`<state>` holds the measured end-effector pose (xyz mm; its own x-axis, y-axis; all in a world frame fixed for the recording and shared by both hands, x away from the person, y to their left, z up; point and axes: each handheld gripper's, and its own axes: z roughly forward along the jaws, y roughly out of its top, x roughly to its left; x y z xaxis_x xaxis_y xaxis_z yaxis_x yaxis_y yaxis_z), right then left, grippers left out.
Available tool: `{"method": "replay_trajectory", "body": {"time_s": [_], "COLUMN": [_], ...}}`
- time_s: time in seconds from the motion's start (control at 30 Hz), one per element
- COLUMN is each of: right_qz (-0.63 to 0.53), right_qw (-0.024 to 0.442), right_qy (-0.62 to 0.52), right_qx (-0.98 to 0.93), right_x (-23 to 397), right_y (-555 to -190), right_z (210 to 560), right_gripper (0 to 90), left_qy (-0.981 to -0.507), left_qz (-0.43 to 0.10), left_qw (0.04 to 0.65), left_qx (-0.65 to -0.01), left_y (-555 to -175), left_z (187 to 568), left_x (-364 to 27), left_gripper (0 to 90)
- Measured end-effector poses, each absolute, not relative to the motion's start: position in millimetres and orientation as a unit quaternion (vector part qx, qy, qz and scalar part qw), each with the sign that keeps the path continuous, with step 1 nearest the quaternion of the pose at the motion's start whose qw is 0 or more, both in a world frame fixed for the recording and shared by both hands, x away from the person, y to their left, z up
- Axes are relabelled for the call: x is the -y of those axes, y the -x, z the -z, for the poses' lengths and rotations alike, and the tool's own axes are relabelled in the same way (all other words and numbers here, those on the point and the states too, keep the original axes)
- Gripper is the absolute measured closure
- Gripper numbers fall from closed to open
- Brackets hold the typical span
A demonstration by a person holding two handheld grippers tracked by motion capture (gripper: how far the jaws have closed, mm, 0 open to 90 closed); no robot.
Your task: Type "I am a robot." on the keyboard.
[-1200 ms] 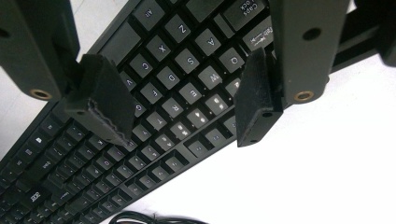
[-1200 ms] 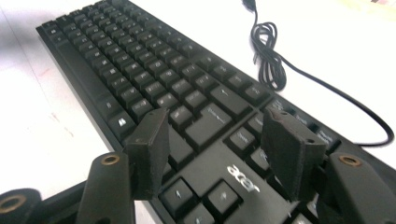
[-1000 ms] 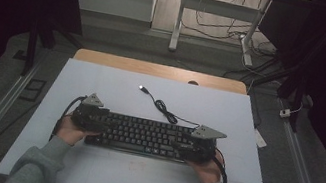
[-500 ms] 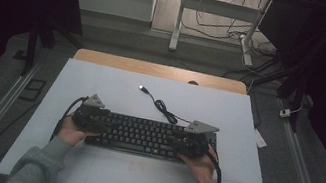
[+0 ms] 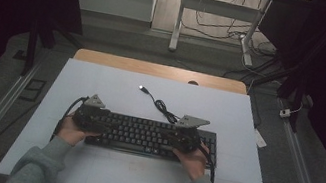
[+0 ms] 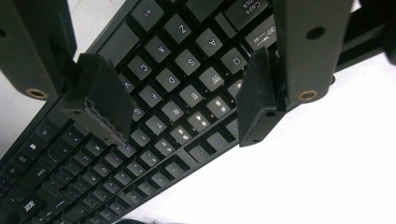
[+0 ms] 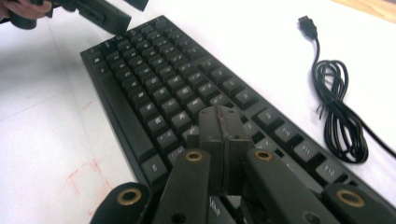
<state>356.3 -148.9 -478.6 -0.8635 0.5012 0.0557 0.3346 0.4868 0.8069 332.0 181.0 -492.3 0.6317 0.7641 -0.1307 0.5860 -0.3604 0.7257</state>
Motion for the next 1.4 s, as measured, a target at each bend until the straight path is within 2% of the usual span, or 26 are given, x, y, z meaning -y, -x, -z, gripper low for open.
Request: {"method": "replay_trajectory", "body": {"time_s": [0.3, 0.87, 1.4], "right_qz": [-0.451, -0.409, -0.400], "right_qw": [0.087, 0.072, 0.088], "right_qy": [-0.254, -0.250, -0.249], "right_qx": [-0.851, -0.875, -0.878], "right_x": [132, 104, 100], "right_y": [-367, -377, -380], "right_z": [479, 509, 515], "right_gripper": [90.0, 90.0, 89.8], "left_qy": [-0.820, -0.821, -0.822], "left_qz": [-0.116, -0.117, -0.119], "left_qw": [0.382, 0.380, 0.378], "left_qx": [-0.411, -0.410, -0.408], "left_y": [-332, -333, -332], "left_z": [493, 494, 495], "left_x": [-179, -179, -178], "left_gripper": [35.6, 35.5, 35.1]}}
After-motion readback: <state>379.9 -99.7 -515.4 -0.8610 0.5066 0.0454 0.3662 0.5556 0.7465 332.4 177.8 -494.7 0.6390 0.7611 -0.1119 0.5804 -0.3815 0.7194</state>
